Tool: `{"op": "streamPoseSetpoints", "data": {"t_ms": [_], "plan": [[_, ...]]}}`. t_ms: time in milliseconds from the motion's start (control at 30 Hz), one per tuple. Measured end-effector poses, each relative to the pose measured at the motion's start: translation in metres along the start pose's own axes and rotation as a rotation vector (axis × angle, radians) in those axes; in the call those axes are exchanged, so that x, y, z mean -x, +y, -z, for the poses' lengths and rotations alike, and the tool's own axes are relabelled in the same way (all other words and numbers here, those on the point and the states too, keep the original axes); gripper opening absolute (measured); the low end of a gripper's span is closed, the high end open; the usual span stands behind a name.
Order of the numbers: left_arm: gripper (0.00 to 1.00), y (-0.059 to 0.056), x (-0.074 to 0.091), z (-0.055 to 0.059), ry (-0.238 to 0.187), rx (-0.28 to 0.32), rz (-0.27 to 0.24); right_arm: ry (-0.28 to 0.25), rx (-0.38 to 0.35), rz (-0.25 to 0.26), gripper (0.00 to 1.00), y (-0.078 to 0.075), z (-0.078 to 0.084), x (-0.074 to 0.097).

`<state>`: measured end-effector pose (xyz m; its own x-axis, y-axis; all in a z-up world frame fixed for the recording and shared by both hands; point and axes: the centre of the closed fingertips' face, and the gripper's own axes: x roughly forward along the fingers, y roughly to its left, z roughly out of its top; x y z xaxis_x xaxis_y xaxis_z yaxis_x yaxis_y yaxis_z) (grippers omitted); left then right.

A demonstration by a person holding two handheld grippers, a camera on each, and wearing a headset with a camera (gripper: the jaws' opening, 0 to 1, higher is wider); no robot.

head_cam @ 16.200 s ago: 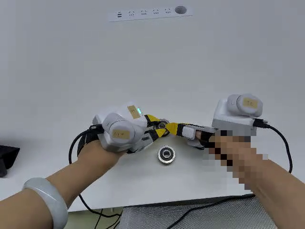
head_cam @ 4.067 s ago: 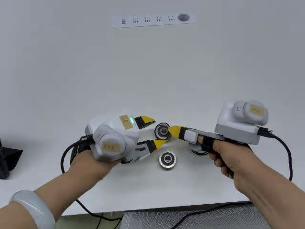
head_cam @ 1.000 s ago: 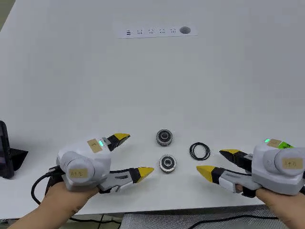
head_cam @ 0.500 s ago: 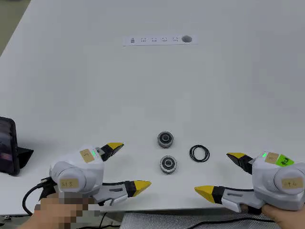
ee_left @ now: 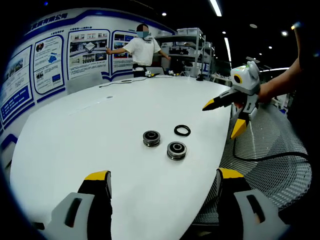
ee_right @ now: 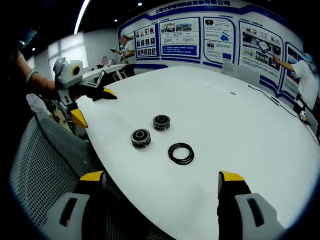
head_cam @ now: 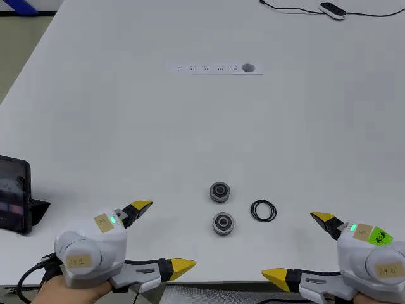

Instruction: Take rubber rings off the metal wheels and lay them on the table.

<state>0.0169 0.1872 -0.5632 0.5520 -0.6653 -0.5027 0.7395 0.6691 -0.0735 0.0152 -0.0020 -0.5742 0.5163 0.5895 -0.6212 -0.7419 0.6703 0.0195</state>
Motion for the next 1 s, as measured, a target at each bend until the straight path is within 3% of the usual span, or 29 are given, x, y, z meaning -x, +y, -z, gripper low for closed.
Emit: {"op": "streamPoseSetpoints", "data": {"t_ms": [200, 333, 567, 1000], "plan": [[0.96, 0.0011, 0.0060, 0.0000, -0.022, 0.004, -0.024, -0.037, 0.047, 0.016, 0.99, 0.0022, -0.0065, 0.0018], [1.00, 0.0038, 0.0088, 0.0037, -0.024, 0.010, -0.044, -0.033, 0.049, 0.032, 0.99, 0.0013, -0.0051, 0.0028], [1.00, 0.0031, 0.0101, 0.0027, -0.033, 0.010, -0.048, -0.028, 0.069, 0.035, 0.99, 0.0018, -0.0039, 0.0023], [1.00, 0.0043, 0.0099, -0.0008, -0.035, 0.007, -0.053, -0.024, 0.041, 0.039, 0.99, 0.0001, -0.0005, 0.0025]]}}
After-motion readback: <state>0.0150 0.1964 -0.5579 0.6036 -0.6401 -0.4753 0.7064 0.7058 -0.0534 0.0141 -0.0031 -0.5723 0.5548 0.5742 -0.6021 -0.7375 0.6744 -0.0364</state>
